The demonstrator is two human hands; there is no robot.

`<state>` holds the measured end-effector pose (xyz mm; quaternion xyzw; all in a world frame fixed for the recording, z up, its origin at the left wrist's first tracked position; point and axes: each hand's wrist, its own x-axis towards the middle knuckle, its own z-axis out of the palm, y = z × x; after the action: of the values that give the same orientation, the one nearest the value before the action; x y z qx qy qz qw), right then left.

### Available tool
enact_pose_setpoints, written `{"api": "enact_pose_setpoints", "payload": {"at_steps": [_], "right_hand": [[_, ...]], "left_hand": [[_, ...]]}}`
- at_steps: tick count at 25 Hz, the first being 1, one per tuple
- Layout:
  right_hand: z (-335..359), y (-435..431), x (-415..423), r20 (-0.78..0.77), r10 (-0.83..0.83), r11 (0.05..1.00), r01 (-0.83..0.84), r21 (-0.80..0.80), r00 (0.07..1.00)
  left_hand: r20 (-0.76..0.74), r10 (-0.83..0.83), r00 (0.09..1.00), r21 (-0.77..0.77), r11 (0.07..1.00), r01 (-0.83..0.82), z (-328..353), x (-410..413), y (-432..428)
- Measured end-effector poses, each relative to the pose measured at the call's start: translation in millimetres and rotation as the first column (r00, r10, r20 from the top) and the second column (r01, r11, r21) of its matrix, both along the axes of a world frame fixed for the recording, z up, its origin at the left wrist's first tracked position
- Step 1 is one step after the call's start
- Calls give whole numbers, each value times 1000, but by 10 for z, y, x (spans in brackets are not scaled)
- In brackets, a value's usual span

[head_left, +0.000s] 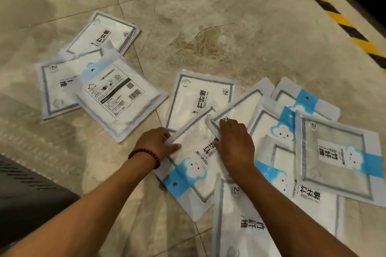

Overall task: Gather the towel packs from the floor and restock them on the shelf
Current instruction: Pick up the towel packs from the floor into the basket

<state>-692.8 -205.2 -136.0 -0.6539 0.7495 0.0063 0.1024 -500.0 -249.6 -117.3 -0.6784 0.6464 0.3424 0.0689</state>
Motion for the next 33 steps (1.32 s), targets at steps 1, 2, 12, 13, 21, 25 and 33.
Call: {"api": "enact_pose_setpoints", "payload": {"at_steps": [1, 2, 12, 13, 21, 25, 33], "right_hand": [[30, 1, -38, -32, 21, 1000, -21, -4, 999], [63, -9, -59, -55, 50, 999, -49, 24, 997], [496, 124, -178, 365, -31, 999, 23, 27, 931], [540, 145, -114, 353, 24, 999, -36, 28, 935], [373, 296, 14, 282, 450, 850, -503, 157, 847], [293, 69, -83, 287, -29, 977, -34, 211, 957], [134, -205, -115, 115, -435, 872, 386, 302, 893]], "left_hand": [[24, -45, 999, 21, 999, 45, 26, -50, -13], [39, -60, 997, 38, 998, 59, 53, -99, -21], [-387, 384, 839, -77, 893, -444, 240, 244, 36], [-408, 444, 798, -124, 839, -530, 256, 363, 46], [-425, 591, 685, -158, 697, -699, 166, 734, 254], [-414, 625, 662, -133, 678, -723, 158, 820, 326], [-446, 746, 495, 130, 601, -789, 163, 773, 269]]}}
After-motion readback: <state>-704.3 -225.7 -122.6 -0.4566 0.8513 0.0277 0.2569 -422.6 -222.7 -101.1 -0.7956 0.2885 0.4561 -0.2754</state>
